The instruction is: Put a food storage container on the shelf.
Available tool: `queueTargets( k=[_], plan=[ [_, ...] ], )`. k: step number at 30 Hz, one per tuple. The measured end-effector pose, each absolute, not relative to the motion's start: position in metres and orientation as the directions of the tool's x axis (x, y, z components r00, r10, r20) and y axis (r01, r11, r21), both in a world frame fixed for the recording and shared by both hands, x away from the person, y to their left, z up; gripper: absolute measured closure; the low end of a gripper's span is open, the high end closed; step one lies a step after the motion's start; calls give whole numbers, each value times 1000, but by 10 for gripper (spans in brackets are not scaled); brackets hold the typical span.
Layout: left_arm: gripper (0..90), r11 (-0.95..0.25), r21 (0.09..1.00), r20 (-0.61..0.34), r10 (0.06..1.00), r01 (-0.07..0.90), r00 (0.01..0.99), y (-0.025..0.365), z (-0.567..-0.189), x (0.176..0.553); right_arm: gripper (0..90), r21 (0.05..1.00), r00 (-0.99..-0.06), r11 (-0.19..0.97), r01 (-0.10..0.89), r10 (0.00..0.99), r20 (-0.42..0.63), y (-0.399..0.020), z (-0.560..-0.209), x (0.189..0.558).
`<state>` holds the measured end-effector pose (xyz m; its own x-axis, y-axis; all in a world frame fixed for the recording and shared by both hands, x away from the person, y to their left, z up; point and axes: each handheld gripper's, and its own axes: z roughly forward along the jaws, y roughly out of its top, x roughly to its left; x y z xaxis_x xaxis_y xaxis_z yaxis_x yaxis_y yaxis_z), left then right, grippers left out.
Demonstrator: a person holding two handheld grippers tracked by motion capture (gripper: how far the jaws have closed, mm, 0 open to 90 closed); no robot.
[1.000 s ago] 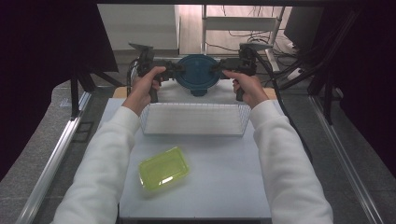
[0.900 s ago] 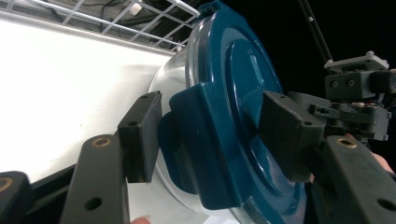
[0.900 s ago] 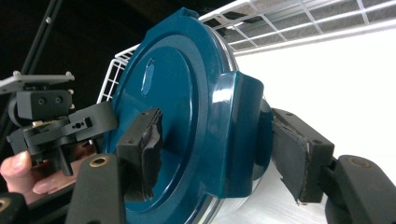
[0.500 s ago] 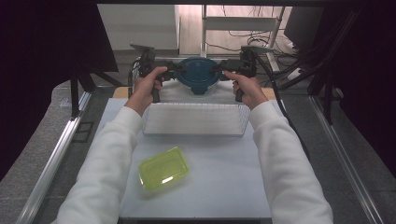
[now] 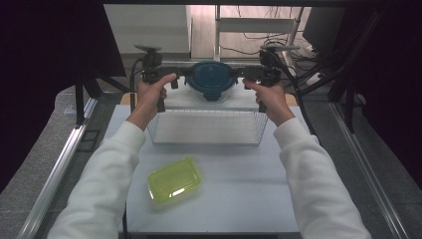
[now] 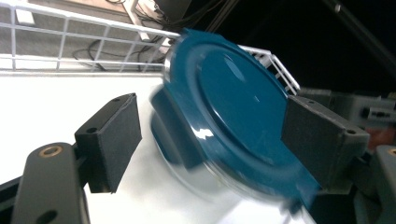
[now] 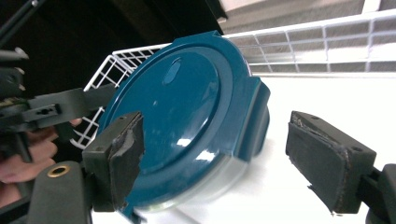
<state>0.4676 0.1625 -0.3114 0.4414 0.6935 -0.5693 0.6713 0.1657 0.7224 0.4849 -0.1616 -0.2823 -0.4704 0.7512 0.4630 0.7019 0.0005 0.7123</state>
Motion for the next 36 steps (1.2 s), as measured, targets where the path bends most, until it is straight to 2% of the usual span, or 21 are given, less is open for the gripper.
queueTargets(
  k=[4, 7, 12, 18, 23, 27, 33, 36],
  plan=[
    [208, 67, 784, -454, 740, 618, 496, 158, -303, 445, 187, 752, -525, 66, 655, 756, 391, -166, -279, 473],
    [207, 49, 792, -450, 720, 608, 528, 156, -302, 428, 209, 777, -578, 131, 616, 745, 333, -169, -277, 460],
    [212, -9, 818, -371, 757, 576, 538, 156, -306, 400, 224, 805, -631, 187, 563, 727, 272, -174, -273, 435],
    [231, -41, 831, -350, 737, 555, 579, 157, -315, 359, 243, 815, -651, 187, 549, 708, 275, -194, -283, 404],
    [233, -71, 815, -358, 718, 574, 597, 157, -331, 327, 258, 823, -653, 179, 539, 706, 274, -213, -299, 378],
    [235, -108, 812, -312, 751, 574, 582, 160, -347, 303, 269, 830, -662, 183, 527, 701, 266, -225, -314, 358],
    [237, -122, 792, -321, 750, 599, 578, 165, -376, 273, 274, 829, -683, 206, 520, 683, 259, -234, -340, 325],
    [242, -149, 792, -286, 765, 591, 576, 168, -387, 260, 274, 822, -694, 232, 520, 676, 248, -235, -354, 310]
  ],
)
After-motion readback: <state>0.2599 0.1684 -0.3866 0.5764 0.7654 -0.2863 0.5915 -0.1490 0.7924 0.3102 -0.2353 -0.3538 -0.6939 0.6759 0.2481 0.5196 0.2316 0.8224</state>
